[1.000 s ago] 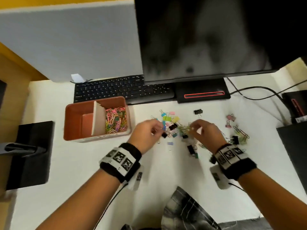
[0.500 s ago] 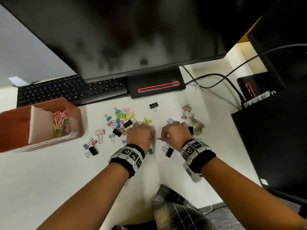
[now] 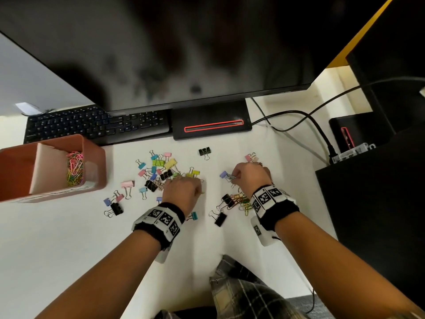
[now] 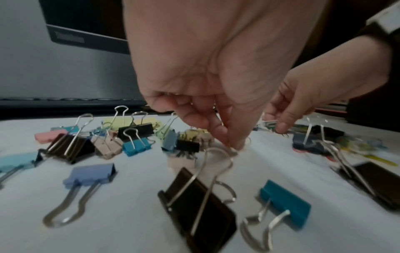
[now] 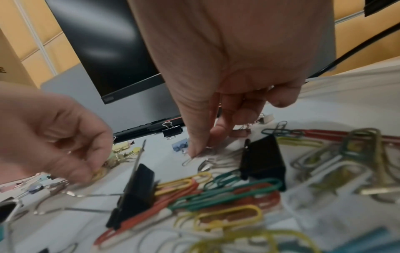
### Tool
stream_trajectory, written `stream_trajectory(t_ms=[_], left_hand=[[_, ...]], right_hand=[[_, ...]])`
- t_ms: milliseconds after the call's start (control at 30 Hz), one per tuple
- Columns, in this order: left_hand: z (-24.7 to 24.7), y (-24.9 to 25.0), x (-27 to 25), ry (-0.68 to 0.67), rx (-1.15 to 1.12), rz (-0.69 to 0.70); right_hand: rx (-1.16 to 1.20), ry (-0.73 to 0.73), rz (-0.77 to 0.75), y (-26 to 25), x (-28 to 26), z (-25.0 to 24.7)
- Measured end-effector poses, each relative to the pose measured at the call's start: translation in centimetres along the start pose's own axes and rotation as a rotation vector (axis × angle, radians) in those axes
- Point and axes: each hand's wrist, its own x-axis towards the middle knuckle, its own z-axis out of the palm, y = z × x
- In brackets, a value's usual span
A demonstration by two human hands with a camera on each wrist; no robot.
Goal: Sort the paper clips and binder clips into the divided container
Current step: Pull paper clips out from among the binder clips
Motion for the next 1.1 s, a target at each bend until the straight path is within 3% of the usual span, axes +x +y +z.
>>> stream_trajectory(t_ms=[100,400,533,667,767,867,933,1000,1100], left_hand=[[-0.6,-0.3,0.9,0.081,-0.036,0.0],[-1.2,0.4,2.9,-0.03,0.116,0.004],[-1.3,0.5,3.4,-0.056,0.169,0.01],[-1.5,0.4,3.1,-0.066,0.164,0.089],[-2.3,1.4,1.6,-0.027,-0.049,0.236],[-2.5,3.4,-0.7,-0.2,-0.177,0.417],[-1.6,4.5,-1.8,-0.32,0.009,0.471],[-0.7,4.4,-2.1,-0.321,0.197,0.452],[-0.7,3.1,-1.9,-0.243,0.207,0.278]], right_hand=[[0.008,0.02,-0.065,0.1,0.0,-0.1],[0.345,0.056,-0.115,2.1,0.1,-1.1],[0.218,-0.061,-0.179,2.7,-0.3,-1.8],[-0.009,-0.097,-0.237,1.9,-0.5,-1.4],[-0.097,-0.087,-0.254,1.3,-0.5,-1.1],[-0.136,-0.053,-0.271,1.1,-0.3,-1.0],[-0.132,-0.056,-0.276,0.9,-0.2,-1.0],[-0.122,-0.065,-0.269,0.9,-0.1,-0.9],[-0.099,-0.062,-0.246,0.8,-0.3,-0.9]])
